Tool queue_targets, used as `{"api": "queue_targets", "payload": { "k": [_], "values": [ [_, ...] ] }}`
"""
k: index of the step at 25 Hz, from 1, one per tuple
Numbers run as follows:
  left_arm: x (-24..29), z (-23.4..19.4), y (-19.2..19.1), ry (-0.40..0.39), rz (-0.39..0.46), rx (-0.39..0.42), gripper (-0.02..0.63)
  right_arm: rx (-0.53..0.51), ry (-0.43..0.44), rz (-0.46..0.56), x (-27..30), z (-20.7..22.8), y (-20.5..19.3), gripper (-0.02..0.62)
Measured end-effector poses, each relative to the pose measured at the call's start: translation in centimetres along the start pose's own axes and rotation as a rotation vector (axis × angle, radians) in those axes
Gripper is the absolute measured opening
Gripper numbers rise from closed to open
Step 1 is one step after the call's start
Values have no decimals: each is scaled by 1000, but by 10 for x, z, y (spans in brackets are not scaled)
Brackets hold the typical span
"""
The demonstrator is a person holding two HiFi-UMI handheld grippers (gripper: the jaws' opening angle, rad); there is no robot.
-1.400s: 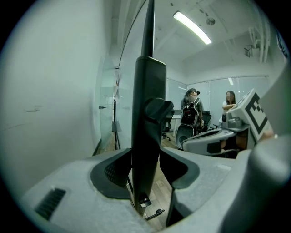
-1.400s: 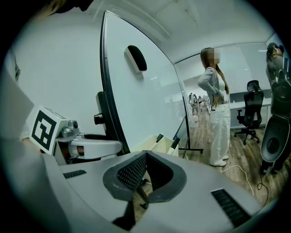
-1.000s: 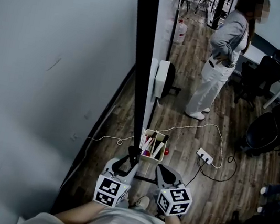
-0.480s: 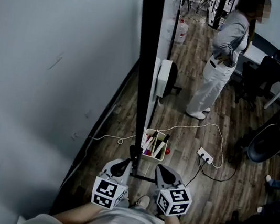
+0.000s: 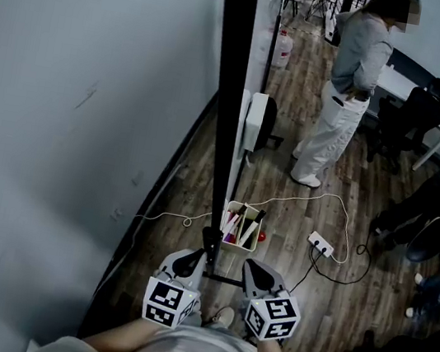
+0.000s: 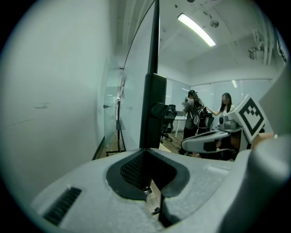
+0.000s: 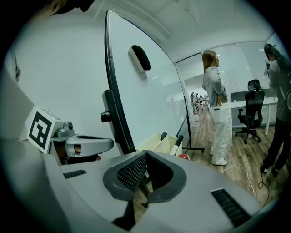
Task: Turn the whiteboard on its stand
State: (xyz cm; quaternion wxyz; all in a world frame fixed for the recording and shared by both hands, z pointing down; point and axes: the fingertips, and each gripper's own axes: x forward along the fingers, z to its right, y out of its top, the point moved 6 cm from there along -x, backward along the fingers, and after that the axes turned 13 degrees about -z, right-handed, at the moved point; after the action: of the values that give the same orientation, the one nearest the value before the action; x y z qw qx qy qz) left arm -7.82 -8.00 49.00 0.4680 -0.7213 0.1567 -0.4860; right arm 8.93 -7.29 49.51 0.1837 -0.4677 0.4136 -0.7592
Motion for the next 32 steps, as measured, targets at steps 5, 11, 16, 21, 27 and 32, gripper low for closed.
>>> {"api": "queue_targets", "payload": {
  "k": [5, 11, 16, 21, 27, 32],
  "values": [
    [-1, -1, 0, 0, 0, -2, 11, -14, -3, -4, -2, -2, 0, 6],
    [-4, -2, 1, 5, 5, 0, 11, -43, -8, -3, -7, -3, 2, 5],
    [-6, -1, 1, 5, 7, 3, 11, -48, -2, -6, -8, -5, 3, 5],
    [-8, -1, 0, 8, 11, 0, 11, -50, 3, -3, -8, -6, 3, 5],
    [-10, -3, -1, 13, 14, -6, 11, -56, 7, -2, -8, -7, 3, 6],
    [-14, -3, -2, 18, 17, -10, 11, -63, 11, -1, -10, -11, 3, 6]
  ]
}}
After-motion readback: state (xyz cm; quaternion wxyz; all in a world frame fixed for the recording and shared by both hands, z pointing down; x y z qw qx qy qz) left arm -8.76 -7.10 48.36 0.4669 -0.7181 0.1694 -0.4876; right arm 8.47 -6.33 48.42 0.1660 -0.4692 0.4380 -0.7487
